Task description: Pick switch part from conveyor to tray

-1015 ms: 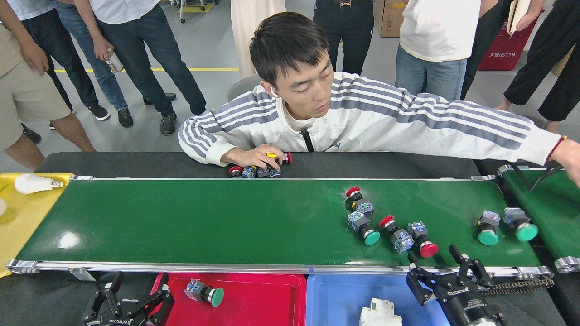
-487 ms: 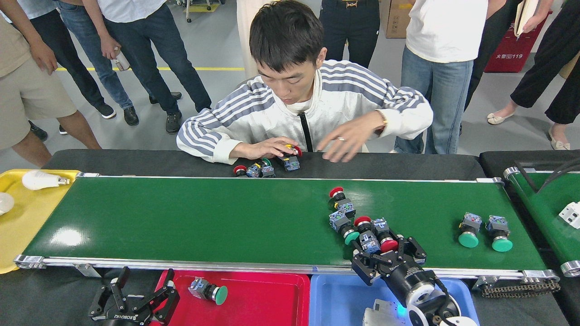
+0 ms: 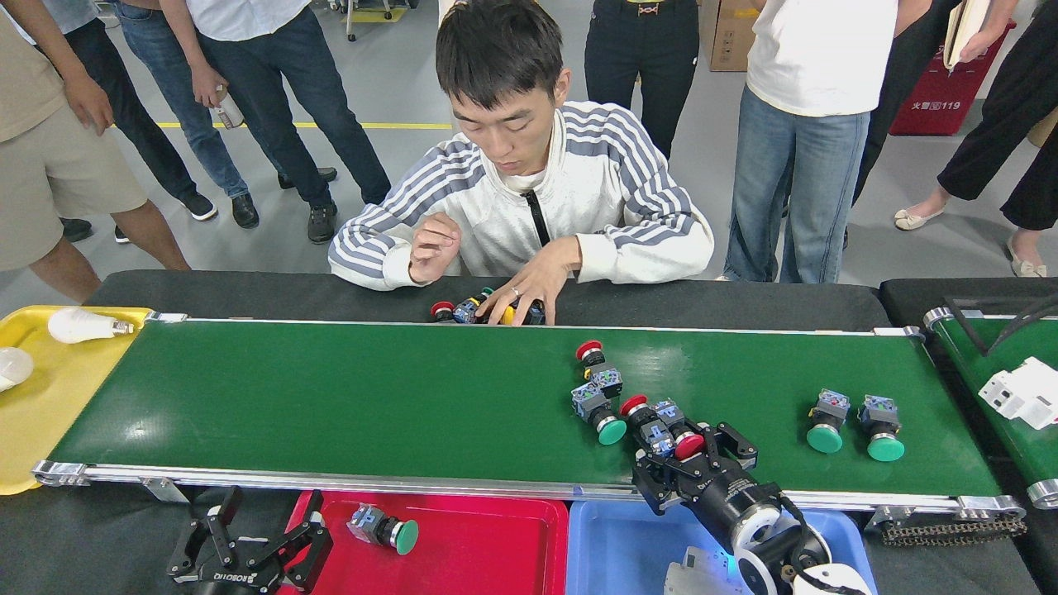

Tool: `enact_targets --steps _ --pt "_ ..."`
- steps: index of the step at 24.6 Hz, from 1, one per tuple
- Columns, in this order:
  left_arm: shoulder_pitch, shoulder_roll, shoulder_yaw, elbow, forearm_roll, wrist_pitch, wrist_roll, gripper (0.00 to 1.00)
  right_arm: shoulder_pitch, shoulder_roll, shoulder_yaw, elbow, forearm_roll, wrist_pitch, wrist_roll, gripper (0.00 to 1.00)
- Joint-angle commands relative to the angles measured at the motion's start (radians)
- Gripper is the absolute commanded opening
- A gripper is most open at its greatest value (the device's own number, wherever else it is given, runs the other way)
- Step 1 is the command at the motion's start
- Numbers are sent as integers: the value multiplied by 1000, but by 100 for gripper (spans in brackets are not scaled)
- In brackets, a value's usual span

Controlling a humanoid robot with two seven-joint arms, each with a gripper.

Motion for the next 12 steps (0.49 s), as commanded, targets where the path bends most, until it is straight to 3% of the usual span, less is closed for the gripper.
enact_targets --steps 1,6,7,9,12 --pt "-10 3 0 -11 -3 2 4 100 -1 -1 -1 -55 -3 -60 -6 2" --pt "-13 4 0 -11 -3 1 4 100 25 36 108 -146 -1 -335 -6 6" --pt "-17 4 -2 -9 -3 -1 4 100 20 56 144 -146 0 -382 -4 24" --pt "-27 4 -3 -8 -3 -2 4 100 20 87 223 -138 12 -398 -1 100" --pt "-56 4 -48 -8 -3 -2 2 100 19 110 291 -89 15 -398 -3 100"
